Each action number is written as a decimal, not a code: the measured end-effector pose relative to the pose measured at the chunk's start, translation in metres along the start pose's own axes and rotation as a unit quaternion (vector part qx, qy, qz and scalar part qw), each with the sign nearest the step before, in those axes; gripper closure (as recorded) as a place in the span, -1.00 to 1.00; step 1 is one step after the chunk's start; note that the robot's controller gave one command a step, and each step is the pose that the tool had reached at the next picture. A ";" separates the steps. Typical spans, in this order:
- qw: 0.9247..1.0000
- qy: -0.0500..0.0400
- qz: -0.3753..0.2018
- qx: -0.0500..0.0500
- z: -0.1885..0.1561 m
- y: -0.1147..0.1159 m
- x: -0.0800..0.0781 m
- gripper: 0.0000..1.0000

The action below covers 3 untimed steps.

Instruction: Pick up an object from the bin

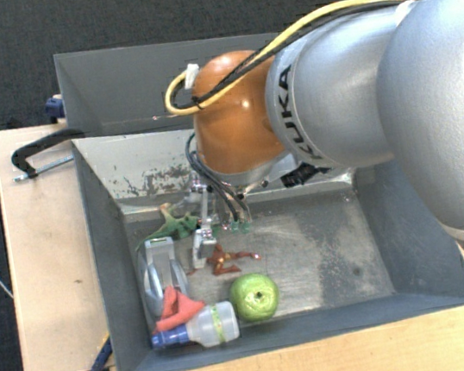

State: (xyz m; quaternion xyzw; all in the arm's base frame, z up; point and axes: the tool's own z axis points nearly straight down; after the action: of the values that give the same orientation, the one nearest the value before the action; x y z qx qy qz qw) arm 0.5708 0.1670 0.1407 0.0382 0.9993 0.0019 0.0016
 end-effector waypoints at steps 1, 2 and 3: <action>0.999 0.000 -0.033 0.002 0.021 -0.005 -0.010 -1.00; 0.986 0.000 -0.168 0.000 0.023 -0.025 -0.018 -1.00; 0.998 -0.001 -0.066 0.001 0.044 -0.021 -0.026 -1.00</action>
Offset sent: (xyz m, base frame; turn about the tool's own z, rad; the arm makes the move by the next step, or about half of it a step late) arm 0.0270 -0.0730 -0.0179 -0.0675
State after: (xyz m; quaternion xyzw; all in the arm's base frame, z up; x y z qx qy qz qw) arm 0.5949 0.1443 0.0967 -0.0281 0.9996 0.0007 0.0026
